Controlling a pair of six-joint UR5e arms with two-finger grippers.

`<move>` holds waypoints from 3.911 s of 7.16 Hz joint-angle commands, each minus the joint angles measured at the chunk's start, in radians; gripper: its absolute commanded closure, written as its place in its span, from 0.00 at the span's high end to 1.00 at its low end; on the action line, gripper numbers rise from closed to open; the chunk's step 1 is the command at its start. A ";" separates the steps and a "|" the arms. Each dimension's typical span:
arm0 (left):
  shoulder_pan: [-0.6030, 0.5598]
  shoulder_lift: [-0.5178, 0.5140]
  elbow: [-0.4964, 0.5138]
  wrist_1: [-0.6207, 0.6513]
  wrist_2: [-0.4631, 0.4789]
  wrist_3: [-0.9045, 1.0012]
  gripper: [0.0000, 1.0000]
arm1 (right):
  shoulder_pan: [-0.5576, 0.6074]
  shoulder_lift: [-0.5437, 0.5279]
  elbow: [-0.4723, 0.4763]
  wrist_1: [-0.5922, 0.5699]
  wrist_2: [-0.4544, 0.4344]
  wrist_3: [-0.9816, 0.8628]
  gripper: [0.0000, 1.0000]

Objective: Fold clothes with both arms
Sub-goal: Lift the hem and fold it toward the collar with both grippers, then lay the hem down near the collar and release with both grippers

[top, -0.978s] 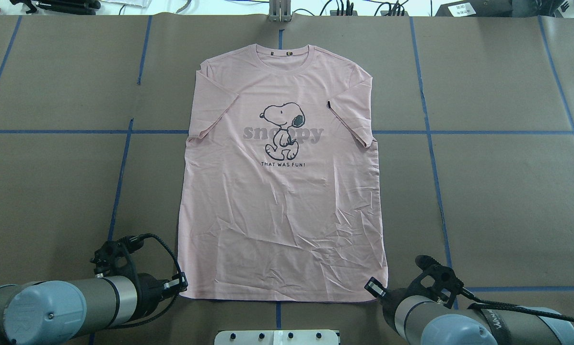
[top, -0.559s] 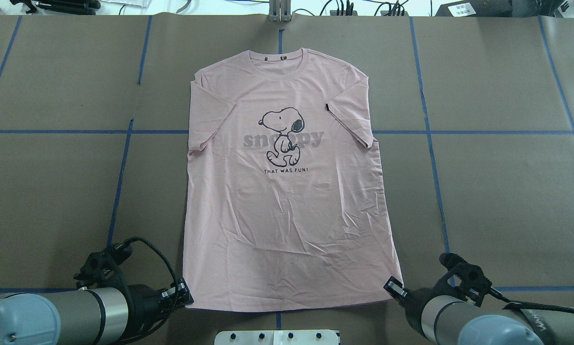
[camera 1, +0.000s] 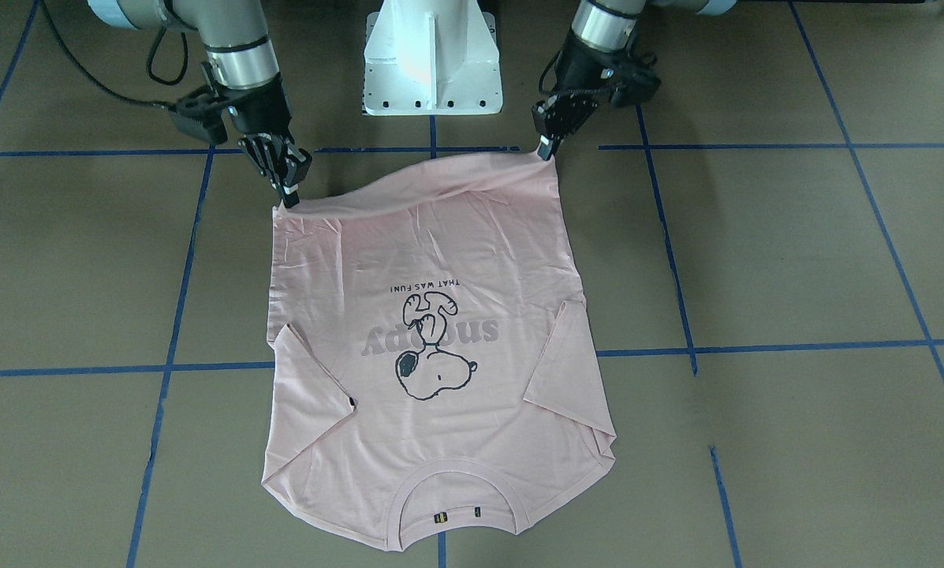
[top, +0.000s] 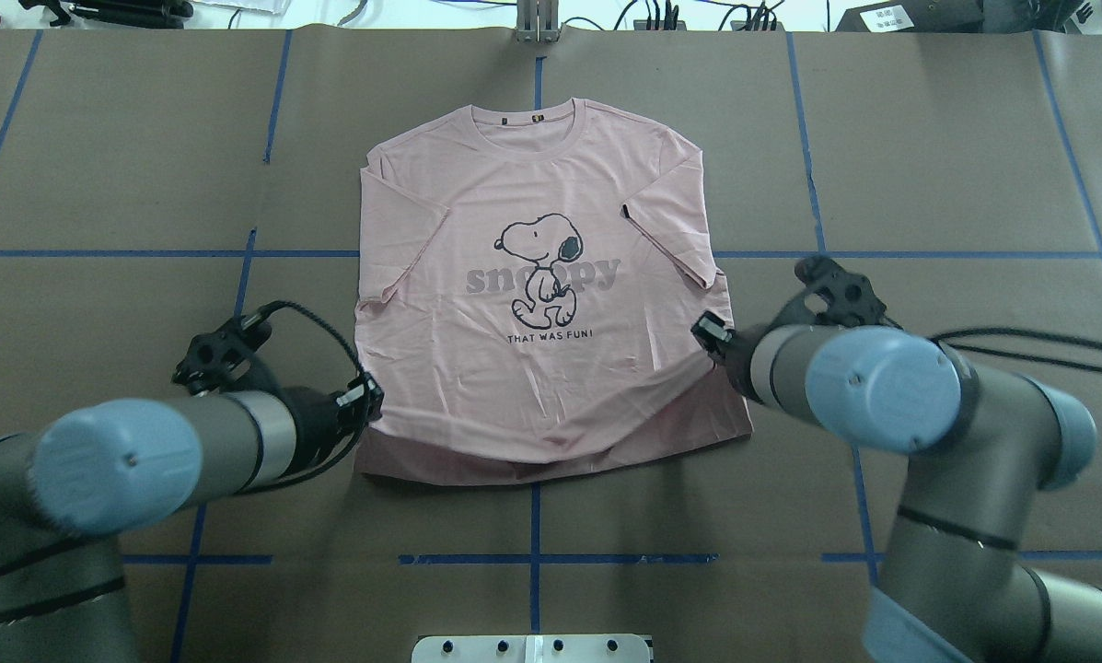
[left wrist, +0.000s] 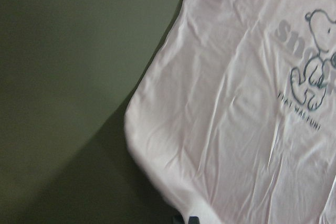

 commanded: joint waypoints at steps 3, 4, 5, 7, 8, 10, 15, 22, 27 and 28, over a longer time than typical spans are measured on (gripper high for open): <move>-0.299 -0.158 0.241 -0.012 -0.003 0.324 0.00 | 0.246 0.259 -0.385 0.013 0.078 -0.262 0.00; -0.343 -0.187 0.306 -0.015 -0.003 0.381 0.00 | 0.290 0.293 -0.465 0.044 0.095 -0.327 0.00; -0.343 -0.240 0.402 -0.052 -0.001 0.389 0.00 | 0.313 0.356 -0.583 0.131 0.106 -0.332 0.00; -0.343 -0.309 0.564 -0.162 -0.001 0.392 0.00 | 0.323 0.453 -0.788 0.246 0.112 -0.337 0.00; -0.343 -0.355 0.645 -0.181 0.000 0.421 0.00 | 0.329 0.459 -0.832 0.294 0.111 -0.340 0.00; -0.349 -0.370 0.713 -0.260 0.000 0.458 0.00 | 0.341 0.476 -0.895 0.334 0.112 -0.365 0.00; -0.365 -0.374 0.780 -0.313 -0.001 0.512 0.00 | 0.352 0.537 -0.981 0.339 0.112 -0.395 0.00; -0.366 -0.371 0.793 -0.353 -0.007 0.526 0.25 | 0.347 0.551 -1.023 0.339 0.111 -0.395 0.47; -0.369 -0.359 0.710 -0.386 -0.010 0.523 0.32 | 0.323 0.360 -0.706 0.328 0.117 -0.368 0.61; -0.369 -0.357 0.709 -0.408 -0.012 0.523 0.32 | 0.274 0.252 -0.625 0.328 0.127 -0.368 0.62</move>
